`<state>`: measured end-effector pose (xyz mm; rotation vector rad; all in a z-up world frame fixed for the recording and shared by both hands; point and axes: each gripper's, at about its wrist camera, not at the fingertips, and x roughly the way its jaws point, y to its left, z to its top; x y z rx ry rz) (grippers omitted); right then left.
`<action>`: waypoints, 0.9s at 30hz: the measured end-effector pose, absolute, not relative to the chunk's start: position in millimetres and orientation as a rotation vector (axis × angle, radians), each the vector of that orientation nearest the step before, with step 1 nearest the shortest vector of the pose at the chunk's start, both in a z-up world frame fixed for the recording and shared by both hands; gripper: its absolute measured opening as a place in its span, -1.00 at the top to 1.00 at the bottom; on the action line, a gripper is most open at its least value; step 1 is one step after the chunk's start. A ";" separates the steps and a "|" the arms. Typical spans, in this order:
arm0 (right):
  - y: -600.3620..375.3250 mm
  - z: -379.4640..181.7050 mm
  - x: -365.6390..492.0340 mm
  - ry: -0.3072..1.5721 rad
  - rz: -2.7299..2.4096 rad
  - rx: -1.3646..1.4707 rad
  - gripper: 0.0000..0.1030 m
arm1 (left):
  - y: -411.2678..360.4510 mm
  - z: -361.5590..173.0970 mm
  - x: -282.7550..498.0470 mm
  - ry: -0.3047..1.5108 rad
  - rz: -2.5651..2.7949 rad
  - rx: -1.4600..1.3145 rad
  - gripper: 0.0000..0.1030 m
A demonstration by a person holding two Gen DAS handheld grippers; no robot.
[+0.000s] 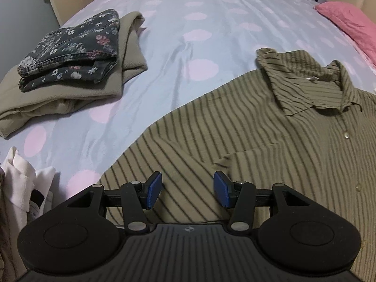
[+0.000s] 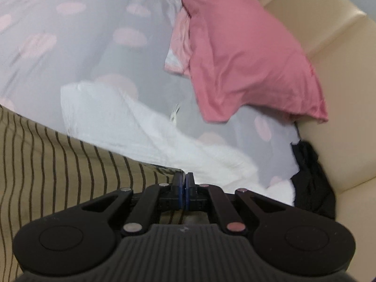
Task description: Fold clothes
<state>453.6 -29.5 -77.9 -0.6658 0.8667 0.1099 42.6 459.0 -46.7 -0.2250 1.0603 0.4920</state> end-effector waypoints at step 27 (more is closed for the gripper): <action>-20.2 -55.6 269.7 1.025 0.357 -0.225 0.26 | 544.5 -65.2 -6.7 1.130 0.660 -0.412 0.04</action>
